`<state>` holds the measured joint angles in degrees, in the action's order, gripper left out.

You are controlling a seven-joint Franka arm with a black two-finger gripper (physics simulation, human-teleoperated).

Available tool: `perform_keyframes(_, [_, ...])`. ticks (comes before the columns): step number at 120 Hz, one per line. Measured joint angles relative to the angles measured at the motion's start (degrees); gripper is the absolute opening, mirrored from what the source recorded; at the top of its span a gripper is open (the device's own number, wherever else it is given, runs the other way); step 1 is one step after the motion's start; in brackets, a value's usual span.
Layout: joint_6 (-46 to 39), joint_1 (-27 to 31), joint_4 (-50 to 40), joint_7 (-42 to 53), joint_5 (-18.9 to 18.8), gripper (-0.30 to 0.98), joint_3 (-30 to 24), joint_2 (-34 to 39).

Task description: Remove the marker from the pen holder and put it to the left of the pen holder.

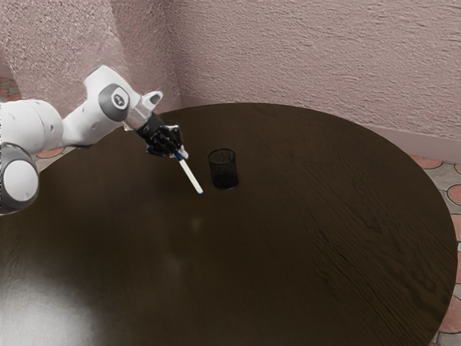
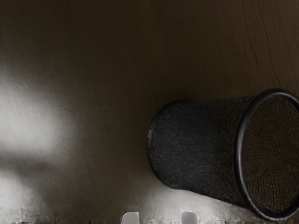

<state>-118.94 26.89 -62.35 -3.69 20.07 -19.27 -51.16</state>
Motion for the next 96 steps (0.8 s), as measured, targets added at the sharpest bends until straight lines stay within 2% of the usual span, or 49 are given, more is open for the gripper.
perform_keyframes(12, [1.5, 2.3, 1.1, 0.2, 2.1, -0.09, -3.3, -3.9])
perform_keyframes(36, [5.3, 3.9, 1.0, -0.2, 6.7, -0.07, -4.0, -7.6])
perform_keyframes(49, [6.4, 4.0, 1.3, 0.3, 8.4, 0.15, -3.8, -7.9])
perform_keyframes(58, [6.9, 4.4, 1.8, 0.9, 8.2, 0.31, -3.4, -8.2])
perform_keyframes(73, [7.5, 5.3, 2.0, 1.9, 7.7, 0.48, -2.5, -8.0])
perform_keyframes(81, [7.5, 5.4, -1.9, 3.1, 5.7, 0.53, -2.1, 1.2])
perform_keyframes(88, [7.7, 5.0, -10.7, 4.1, 0.7, 0.57, -2.0, 15.9])
perform_keyframes(96, [12.0, 3.1, -14.5, 5.1, -4.8, 0.6, -0.6, 29.7])
